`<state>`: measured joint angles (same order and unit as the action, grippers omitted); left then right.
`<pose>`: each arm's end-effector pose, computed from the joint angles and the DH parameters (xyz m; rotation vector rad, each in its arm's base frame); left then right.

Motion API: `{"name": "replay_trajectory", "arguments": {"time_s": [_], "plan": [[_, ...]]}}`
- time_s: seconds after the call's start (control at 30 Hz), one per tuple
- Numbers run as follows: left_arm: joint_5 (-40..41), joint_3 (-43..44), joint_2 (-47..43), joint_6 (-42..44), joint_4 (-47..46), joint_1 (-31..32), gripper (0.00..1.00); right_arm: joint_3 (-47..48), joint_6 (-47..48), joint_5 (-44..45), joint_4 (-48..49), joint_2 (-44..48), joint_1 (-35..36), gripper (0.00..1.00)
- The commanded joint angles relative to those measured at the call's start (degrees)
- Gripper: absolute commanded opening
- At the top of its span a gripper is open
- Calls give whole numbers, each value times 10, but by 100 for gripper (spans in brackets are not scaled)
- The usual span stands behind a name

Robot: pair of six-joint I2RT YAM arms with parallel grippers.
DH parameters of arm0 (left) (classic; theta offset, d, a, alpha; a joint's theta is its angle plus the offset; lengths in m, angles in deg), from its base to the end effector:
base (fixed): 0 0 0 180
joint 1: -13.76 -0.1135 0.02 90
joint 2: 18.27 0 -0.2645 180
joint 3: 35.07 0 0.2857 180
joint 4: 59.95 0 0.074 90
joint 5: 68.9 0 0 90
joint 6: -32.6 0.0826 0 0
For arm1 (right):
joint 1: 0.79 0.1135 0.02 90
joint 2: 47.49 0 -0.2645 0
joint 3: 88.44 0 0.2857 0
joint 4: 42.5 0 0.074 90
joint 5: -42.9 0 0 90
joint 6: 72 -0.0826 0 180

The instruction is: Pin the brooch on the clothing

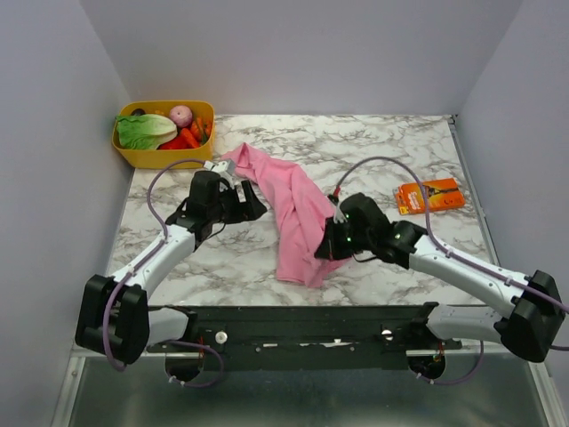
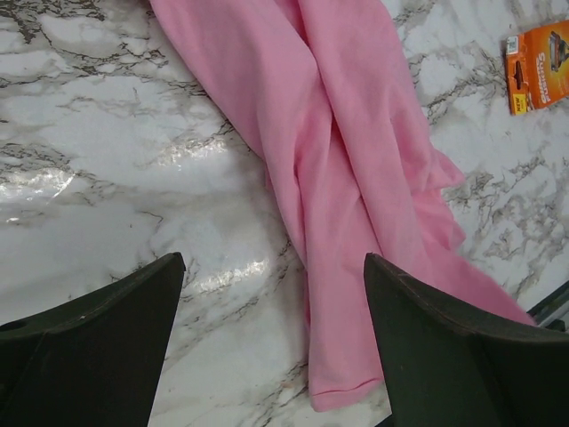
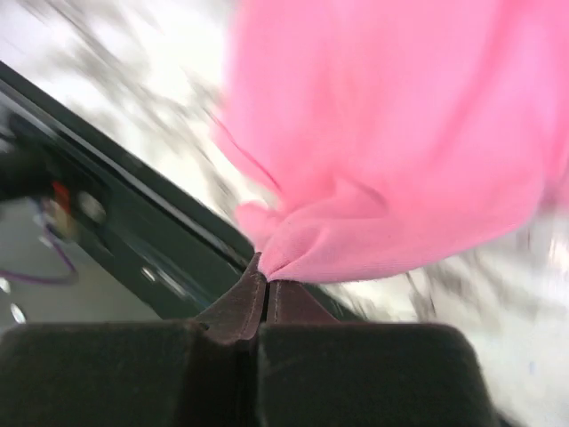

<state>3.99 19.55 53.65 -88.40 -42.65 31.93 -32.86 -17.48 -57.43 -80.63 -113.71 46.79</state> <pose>0.3122 -0.1280 0.1931 -0.0749 2.2594 -0.8005 0.1890 0.2288 0.1860 -0.3615 2.5727 0.8233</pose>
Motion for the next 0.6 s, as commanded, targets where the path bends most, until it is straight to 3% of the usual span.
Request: {"name": "replay_trajectory", "arguments": {"time_s": [0.0,0.3,0.57], "plan": [[8,-14,-49,18,9,2,90,165,80,71,26,-43,1,1],[15,-38,-146,7,5,20,89,406,122,92,30,-164,-59,0],[40,-45,-123,-2,-2,73,88,431,94,95,47,-196,-146,0]]}}
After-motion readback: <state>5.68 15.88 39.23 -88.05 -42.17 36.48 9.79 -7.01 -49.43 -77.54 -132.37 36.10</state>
